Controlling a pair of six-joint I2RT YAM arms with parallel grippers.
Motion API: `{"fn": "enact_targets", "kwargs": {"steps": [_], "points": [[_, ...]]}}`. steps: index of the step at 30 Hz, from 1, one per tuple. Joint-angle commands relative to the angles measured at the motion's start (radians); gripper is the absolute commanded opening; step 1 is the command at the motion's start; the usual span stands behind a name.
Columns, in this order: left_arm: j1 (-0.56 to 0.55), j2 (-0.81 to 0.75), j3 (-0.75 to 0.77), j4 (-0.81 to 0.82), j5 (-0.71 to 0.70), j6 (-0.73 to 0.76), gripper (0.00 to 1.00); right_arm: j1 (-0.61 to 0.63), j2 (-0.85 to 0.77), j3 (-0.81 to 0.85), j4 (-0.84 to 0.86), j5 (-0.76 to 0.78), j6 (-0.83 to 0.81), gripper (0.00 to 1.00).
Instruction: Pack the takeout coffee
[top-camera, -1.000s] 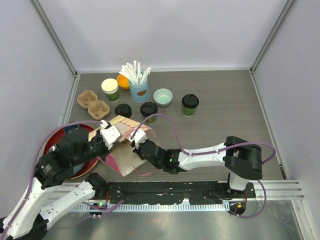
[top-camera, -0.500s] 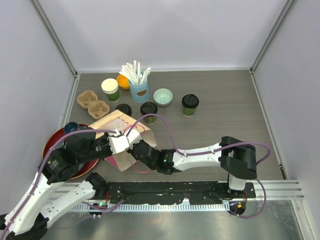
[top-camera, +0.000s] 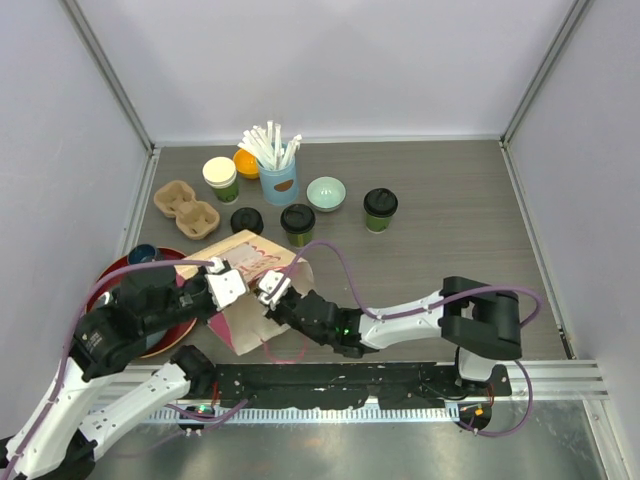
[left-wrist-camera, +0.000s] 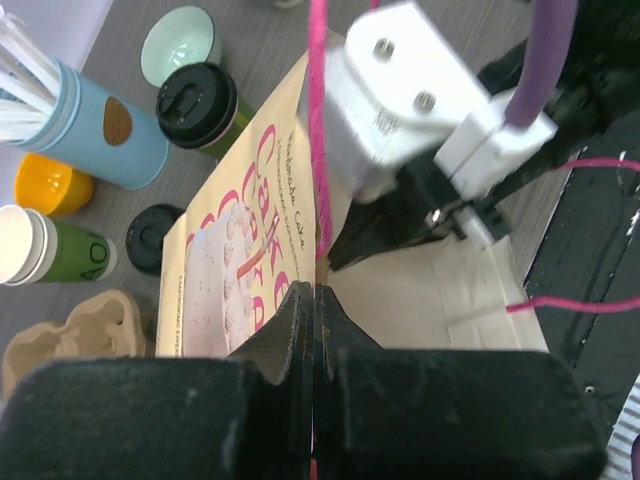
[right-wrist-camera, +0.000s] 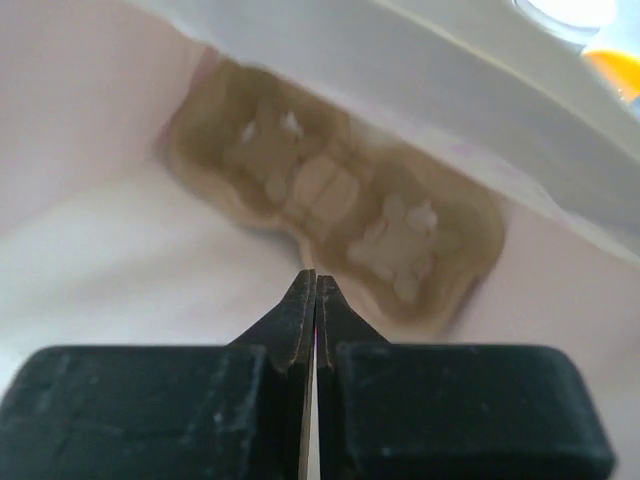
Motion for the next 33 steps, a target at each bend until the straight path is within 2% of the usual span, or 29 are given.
{"fn": "enact_targets", "kwargs": {"steps": [1,5,8,12,16,21,22,24,26,30,33], "points": [[0.0,0.002,0.047,0.103,0.081,-0.099,0.0,-0.002,0.089,0.085,0.213,0.024,-0.11,0.04],[0.0,-0.005,0.053,0.14,0.133,-0.2,0.0,0.001,0.143,0.144,0.194,0.058,-0.114,0.06],[0.001,-0.005,0.053,0.157,0.117,-0.251,0.0,0.001,0.132,0.103,0.25,0.067,-0.123,0.06],[0.0,-0.003,0.044,0.201,0.045,-0.3,0.0,0.005,0.103,0.059,0.241,0.061,-0.171,0.07],[0.0,0.026,0.034,0.2,-0.122,-0.323,0.0,0.024,0.059,-0.054,0.253,0.052,-0.225,0.08],[0.0,0.029,0.015,0.217,-0.14,-0.301,0.0,0.035,0.037,-0.083,0.213,0.078,-0.212,0.08],[0.0,0.026,0.013,0.214,-0.131,-0.297,0.0,0.035,0.039,-0.07,0.209,0.079,-0.206,0.08],[0.0,0.018,0.022,0.2,-0.039,-0.283,0.0,0.033,0.045,-0.021,0.09,0.088,-0.185,0.08],[0.0,0.008,0.034,0.191,0.106,-0.272,0.0,0.026,0.069,0.064,-0.057,0.099,-0.144,0.08],[0.0,-0.018,0.028,0.192,0.216,-0.263,0.0,-0.005,0.114,0.139,-0.161,0.151,-0.062,0.06],[0.0,-0.025,0.013,0.174,0.285,-0.232,0.0,-0.051,0.126,0.185,-0.21,0.116,0.024,0.06]]}}
